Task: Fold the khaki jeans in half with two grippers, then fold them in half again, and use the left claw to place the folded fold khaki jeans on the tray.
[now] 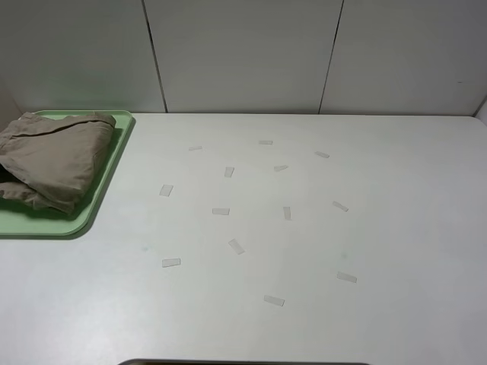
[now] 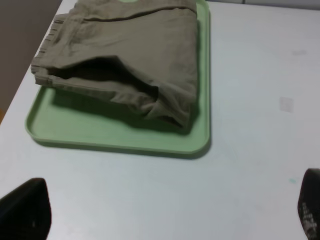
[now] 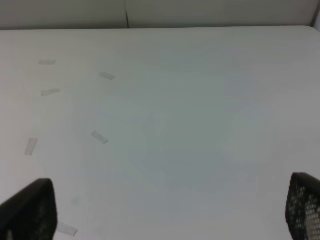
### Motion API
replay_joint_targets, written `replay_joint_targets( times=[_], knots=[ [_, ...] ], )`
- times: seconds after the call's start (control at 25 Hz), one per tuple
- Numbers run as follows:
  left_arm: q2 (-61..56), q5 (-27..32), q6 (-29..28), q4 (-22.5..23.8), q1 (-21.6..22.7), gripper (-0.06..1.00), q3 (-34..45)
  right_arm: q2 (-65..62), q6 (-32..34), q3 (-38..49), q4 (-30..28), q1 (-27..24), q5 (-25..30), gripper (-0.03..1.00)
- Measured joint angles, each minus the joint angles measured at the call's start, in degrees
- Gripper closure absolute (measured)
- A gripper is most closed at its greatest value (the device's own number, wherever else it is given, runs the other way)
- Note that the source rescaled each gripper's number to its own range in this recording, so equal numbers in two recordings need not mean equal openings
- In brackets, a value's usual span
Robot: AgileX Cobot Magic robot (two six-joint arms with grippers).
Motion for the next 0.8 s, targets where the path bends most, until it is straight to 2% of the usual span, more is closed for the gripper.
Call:
replay_joint_targets(
  times=[0.16, 0.32, 0.8],
  knots=[
    [-0.09, 0.88, -0.67, 1.0, 0.0, -0.05, 0.15, 0.0, 0.0, 0.0, 0.0, 0.0, 0.0, -0.03],
    [-0.09, 4.49, -0.82, 0.87, 0.0, -0.05, 1.28, 0.0, 0.0, 0.0, 0.0, 0.0, 0.0, -0.03],
    [-0.09, 4.9, -0.82, 0.87, 0.0, -0.05, 1.48, 0.0, 0.0, 0.0, 0.0, 0.0, 0.0, -0.03]
  ],
)
